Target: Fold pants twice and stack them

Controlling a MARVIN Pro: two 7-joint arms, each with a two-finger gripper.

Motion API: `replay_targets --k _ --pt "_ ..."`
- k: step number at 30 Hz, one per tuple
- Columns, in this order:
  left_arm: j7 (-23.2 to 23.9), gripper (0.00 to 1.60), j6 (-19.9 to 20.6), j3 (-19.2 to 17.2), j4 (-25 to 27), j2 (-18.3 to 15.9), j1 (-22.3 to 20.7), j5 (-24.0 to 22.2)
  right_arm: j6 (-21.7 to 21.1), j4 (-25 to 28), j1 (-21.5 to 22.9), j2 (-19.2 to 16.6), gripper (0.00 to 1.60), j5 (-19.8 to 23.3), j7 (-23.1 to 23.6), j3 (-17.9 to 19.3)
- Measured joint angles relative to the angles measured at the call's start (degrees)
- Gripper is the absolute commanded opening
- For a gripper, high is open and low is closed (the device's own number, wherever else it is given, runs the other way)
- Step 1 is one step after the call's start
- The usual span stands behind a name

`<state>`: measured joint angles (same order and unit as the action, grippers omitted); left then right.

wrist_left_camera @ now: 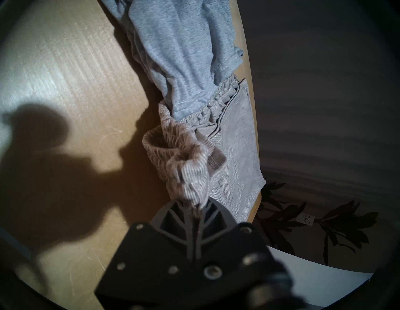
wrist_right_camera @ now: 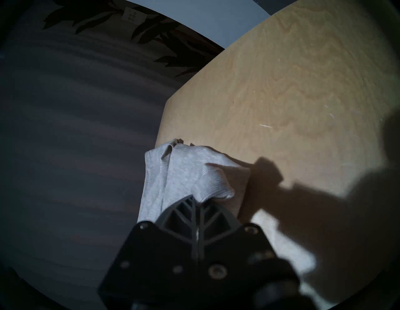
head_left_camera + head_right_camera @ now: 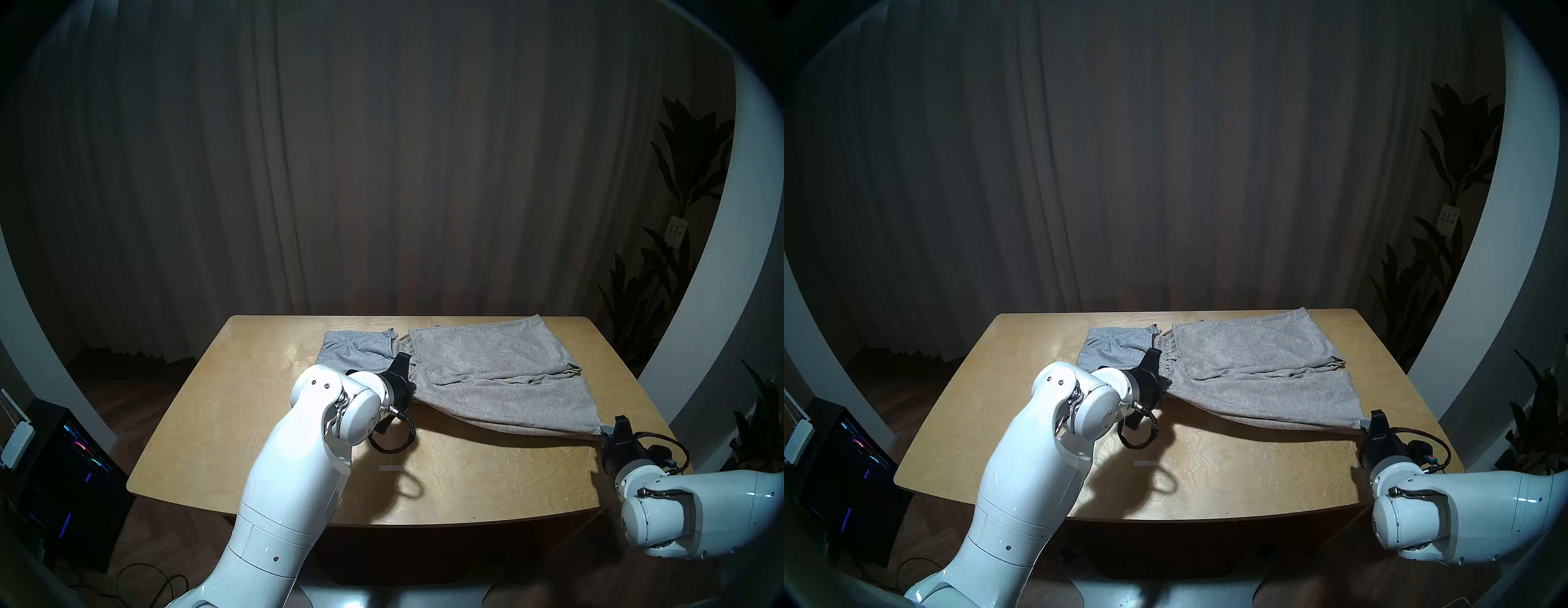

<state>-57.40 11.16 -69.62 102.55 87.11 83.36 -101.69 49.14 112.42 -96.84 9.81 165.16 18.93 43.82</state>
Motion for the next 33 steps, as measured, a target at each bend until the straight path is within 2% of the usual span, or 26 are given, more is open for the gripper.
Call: replay_targets --k 19,33 --pt "-0.8 0.0 1.8 0.0 -2.8 2.0 -3.6 -2.8 4.2 -0.7 4.9 0.9 0.0 0.0 -8.3 9.0" --pt "-1.1 0.0 2.7 -0.6 -9.9 3.9 -7.8 -4.8 5.1 -3.1 7.7 5.2 0.0 0.0 -16.5 13.9"
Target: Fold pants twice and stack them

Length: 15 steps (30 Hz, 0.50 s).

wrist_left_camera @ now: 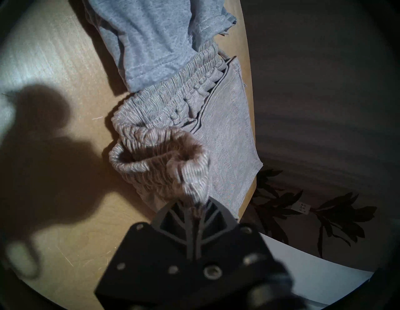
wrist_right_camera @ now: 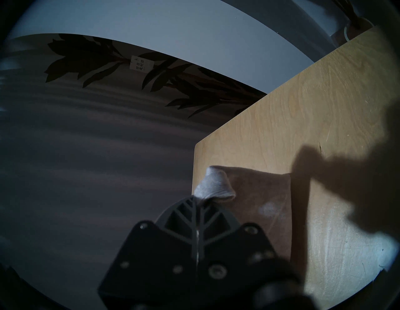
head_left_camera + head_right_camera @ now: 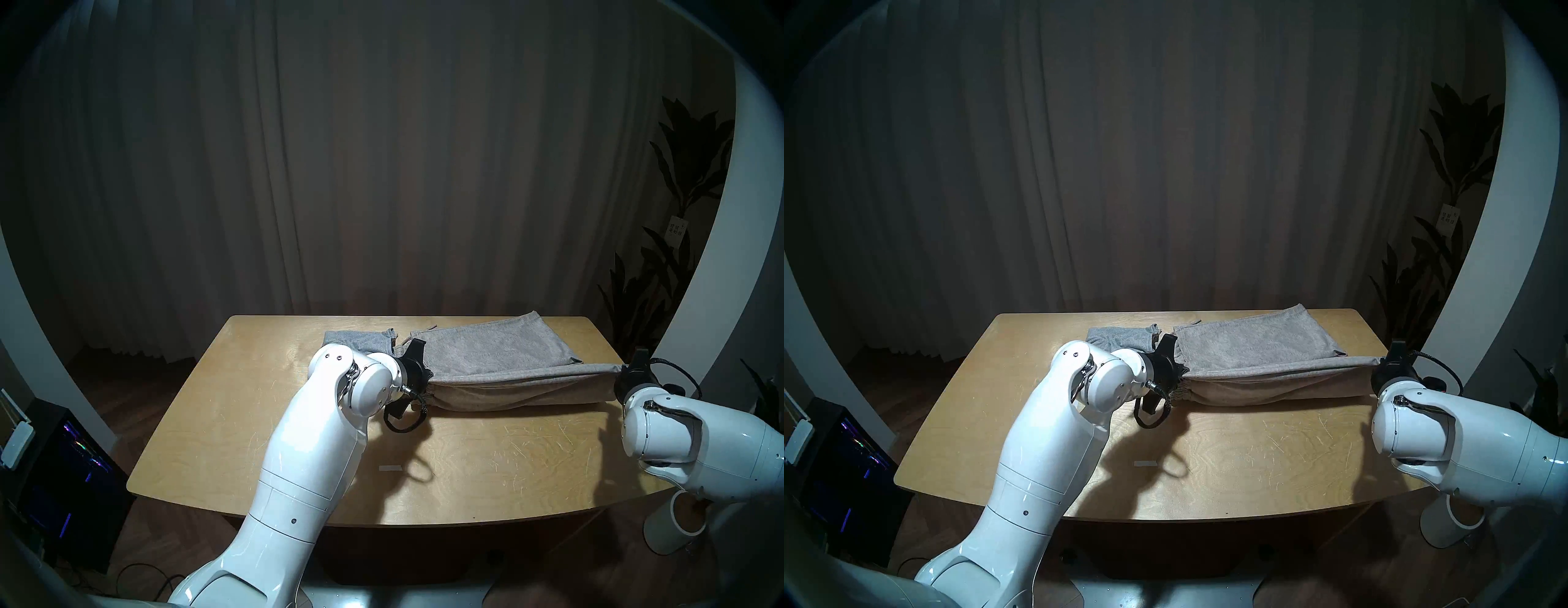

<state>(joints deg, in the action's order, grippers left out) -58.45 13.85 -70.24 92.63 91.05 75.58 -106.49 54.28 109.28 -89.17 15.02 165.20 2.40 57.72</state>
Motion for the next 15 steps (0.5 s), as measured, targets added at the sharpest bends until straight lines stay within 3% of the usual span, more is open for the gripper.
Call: replay_targets --k 15 --pt "-0.1 0.0 0.5 -2.2 -7.9 1.6 -5.9 -1.5 0.5 -2.1 3.1 6.6 0.0 0.0 -8.0 4.7"
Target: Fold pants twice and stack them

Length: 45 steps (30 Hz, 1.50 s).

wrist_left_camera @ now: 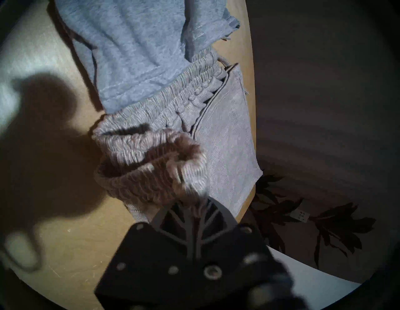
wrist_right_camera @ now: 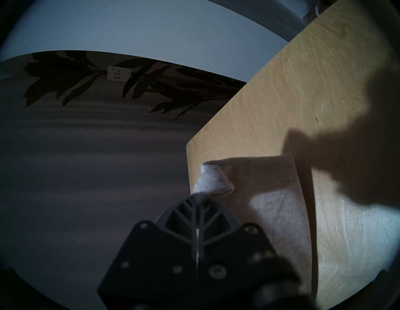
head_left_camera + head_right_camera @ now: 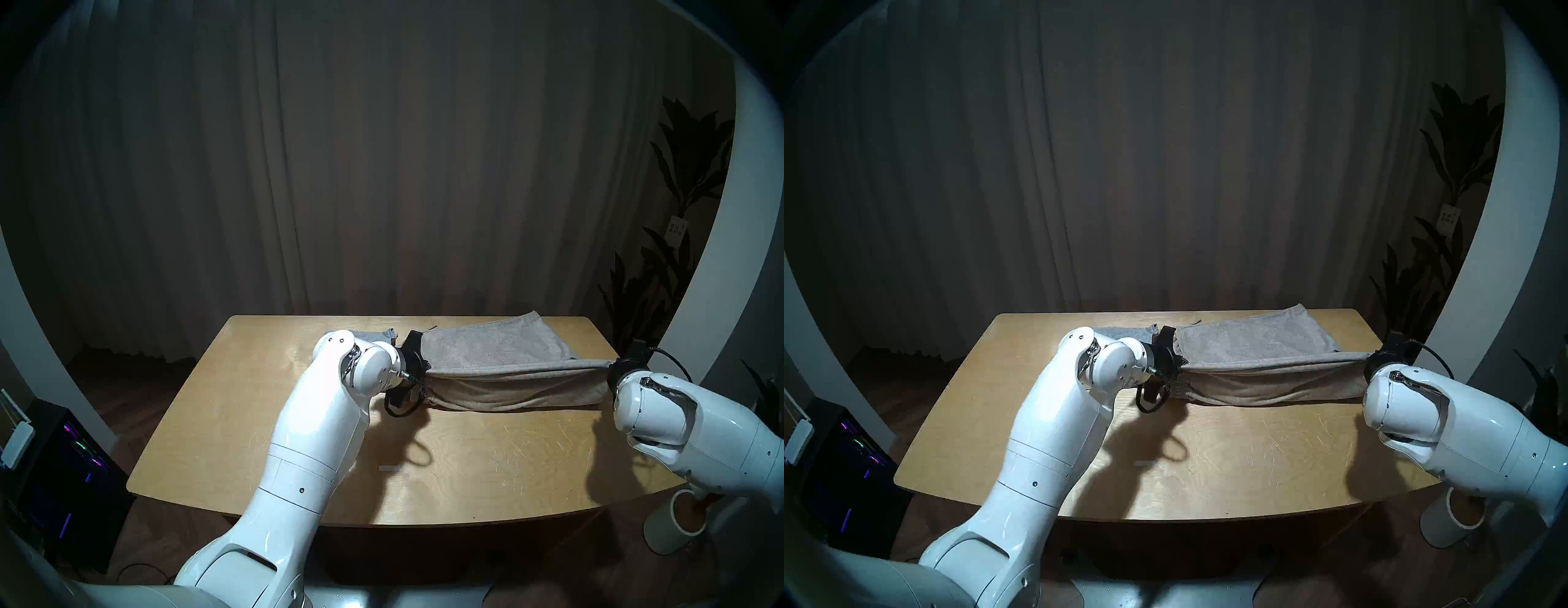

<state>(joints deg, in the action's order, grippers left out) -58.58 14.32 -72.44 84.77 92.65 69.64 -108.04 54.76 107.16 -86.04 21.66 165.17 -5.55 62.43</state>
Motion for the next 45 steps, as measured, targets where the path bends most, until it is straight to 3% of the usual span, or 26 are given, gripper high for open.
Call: replay_targets --k 15,25,45 --pt "0.1 0.0 0.9 -2.9 -8.0 1.2 -6.4 -1.3 0.3 -2.7 3.9 8.1 0.0 0.0 -6.3 3.8" --pt "0.3 0.0 2.2 -4.8 -15.1 2.4 -10.9 -2.2 0.3 -7.3 7.4 14.2 0.0 0.0 -10.1 5.5" --pt "0.5 0.0 4.4 -7.1 -26.9 4.8 -18.7 -3.1 0.3 -16.4 16.5 21.9 0.0 -0.9 -12.1 5.6"
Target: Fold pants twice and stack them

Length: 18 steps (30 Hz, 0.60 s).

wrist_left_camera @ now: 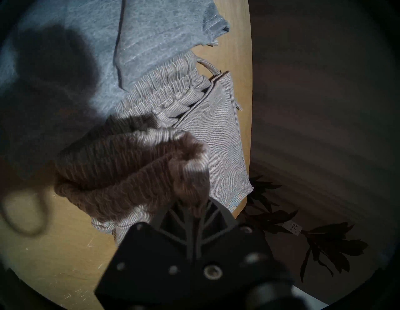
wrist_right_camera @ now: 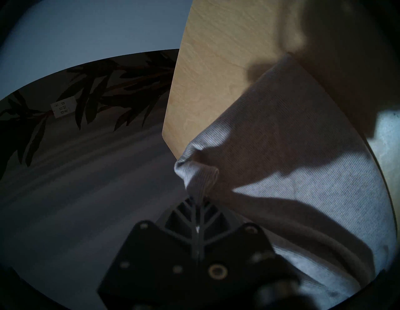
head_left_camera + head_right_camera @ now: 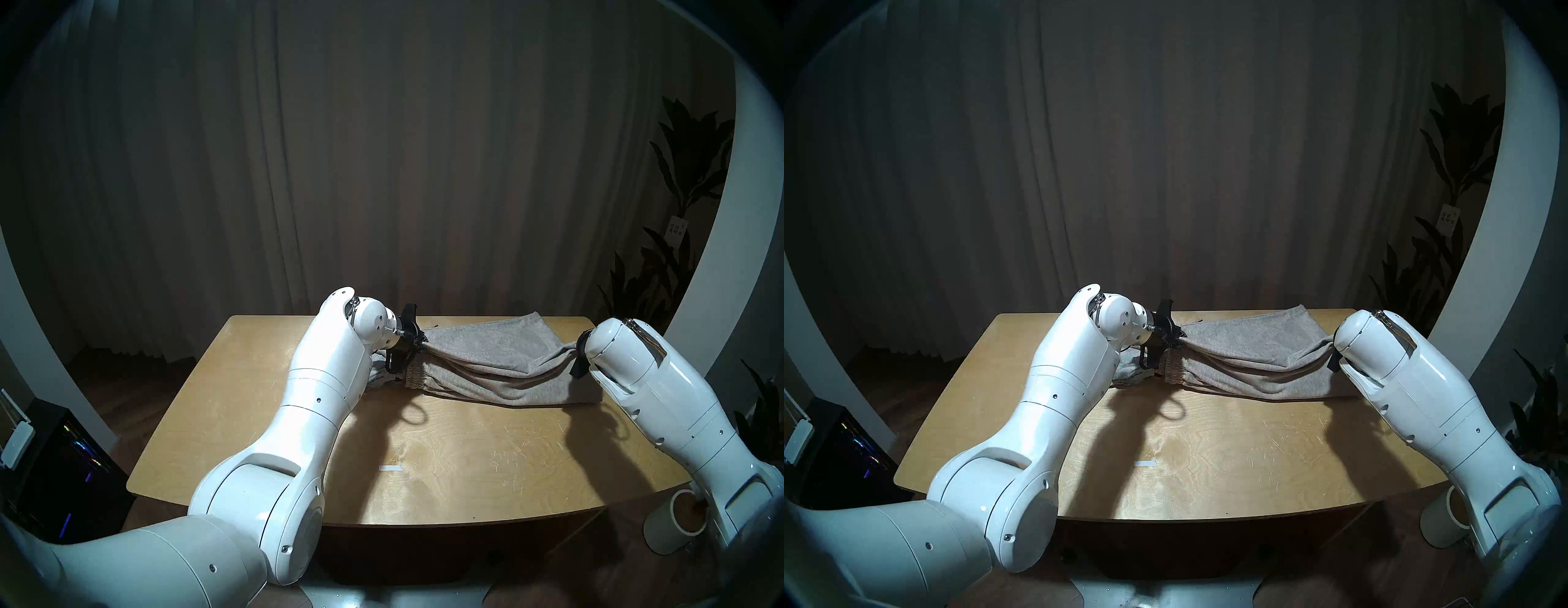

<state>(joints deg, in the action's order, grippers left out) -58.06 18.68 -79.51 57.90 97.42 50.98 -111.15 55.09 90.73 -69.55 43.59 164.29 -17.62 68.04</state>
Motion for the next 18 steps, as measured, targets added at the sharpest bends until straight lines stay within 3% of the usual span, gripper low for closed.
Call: replay_targets --k 18 --pt "0.7 0.0 0.8 -2.3 -11.1 0.9 -7.3 -0.6 -1.6 -10.3 9.2 6.1 0.0 -7.6 4.9 -9.2"
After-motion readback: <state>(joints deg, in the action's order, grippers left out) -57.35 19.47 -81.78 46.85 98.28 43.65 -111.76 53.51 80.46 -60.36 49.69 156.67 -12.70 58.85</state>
